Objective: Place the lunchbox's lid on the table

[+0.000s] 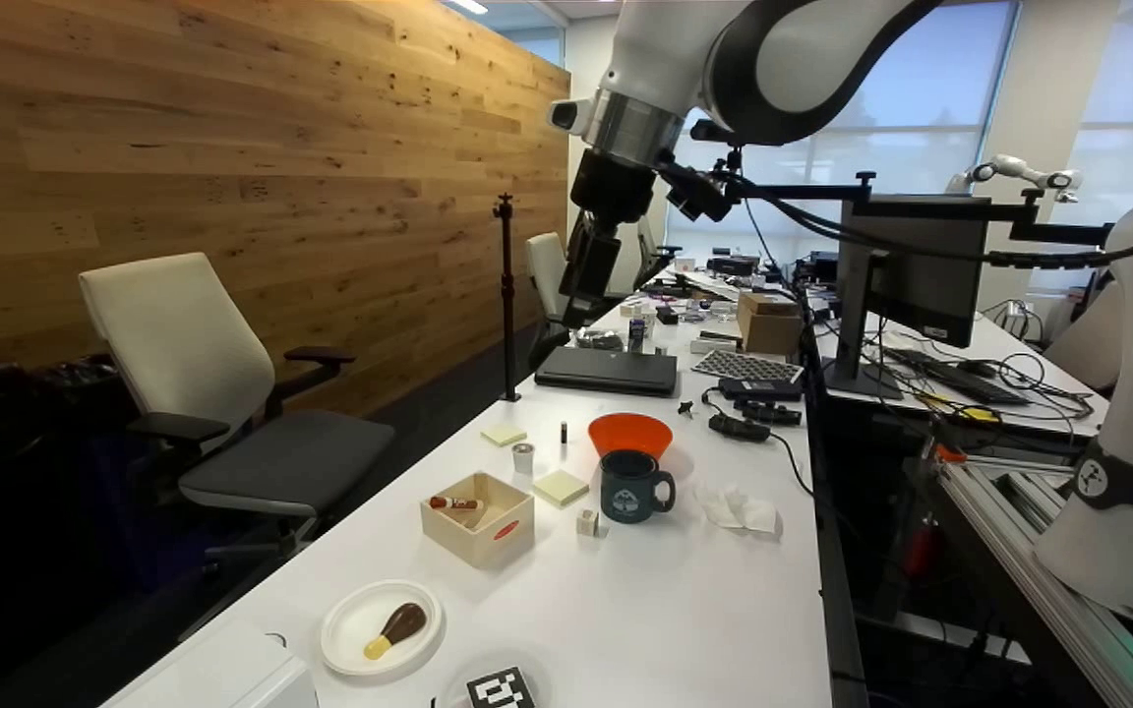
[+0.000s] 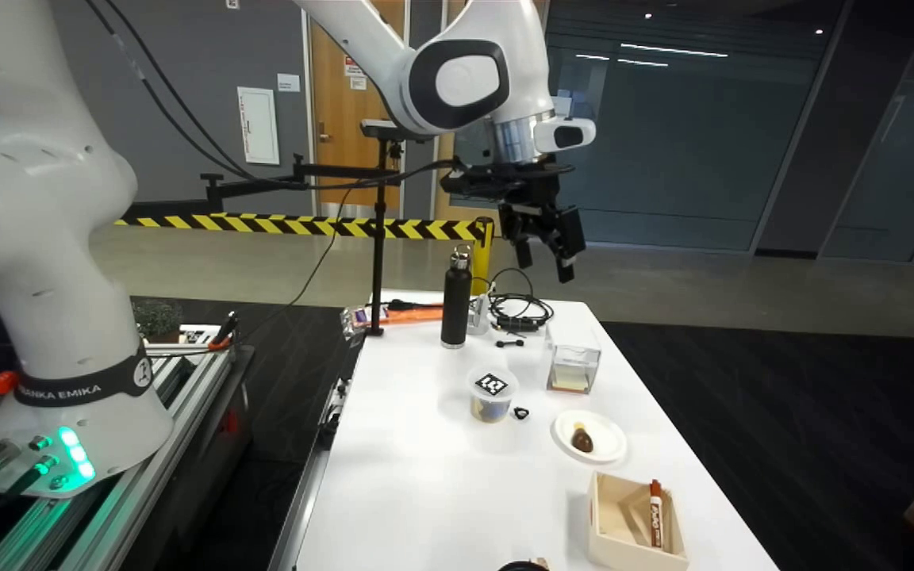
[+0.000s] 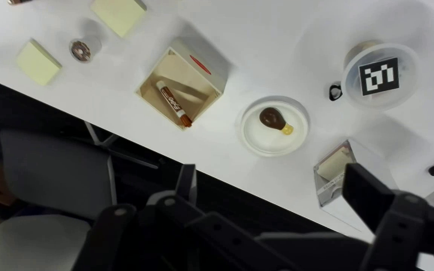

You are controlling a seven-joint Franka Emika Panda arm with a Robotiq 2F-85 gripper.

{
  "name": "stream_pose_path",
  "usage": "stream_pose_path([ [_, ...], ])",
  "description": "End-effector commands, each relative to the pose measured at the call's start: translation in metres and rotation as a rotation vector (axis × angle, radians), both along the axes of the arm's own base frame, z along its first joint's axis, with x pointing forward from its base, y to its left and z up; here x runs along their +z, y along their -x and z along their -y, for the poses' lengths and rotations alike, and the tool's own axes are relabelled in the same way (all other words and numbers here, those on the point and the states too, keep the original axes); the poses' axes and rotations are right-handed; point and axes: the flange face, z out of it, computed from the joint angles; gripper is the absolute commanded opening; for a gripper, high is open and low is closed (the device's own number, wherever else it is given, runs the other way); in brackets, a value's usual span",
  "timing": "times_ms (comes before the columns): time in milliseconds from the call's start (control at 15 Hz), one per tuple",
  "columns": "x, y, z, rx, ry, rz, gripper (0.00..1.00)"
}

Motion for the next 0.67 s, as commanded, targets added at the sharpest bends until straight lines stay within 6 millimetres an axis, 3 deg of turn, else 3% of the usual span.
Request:
stream_pose_path([
  [0,-0.016,-0.037,-0.027,0.109,-0.03,0.008,1.0],
  [333,-0.042,-0.063,-0.045,0.202,-0.024,-0.029,1.0],
  [600,-0.072,-0.064,-0.055,0.243,0.0,-0.055,1.0],
])
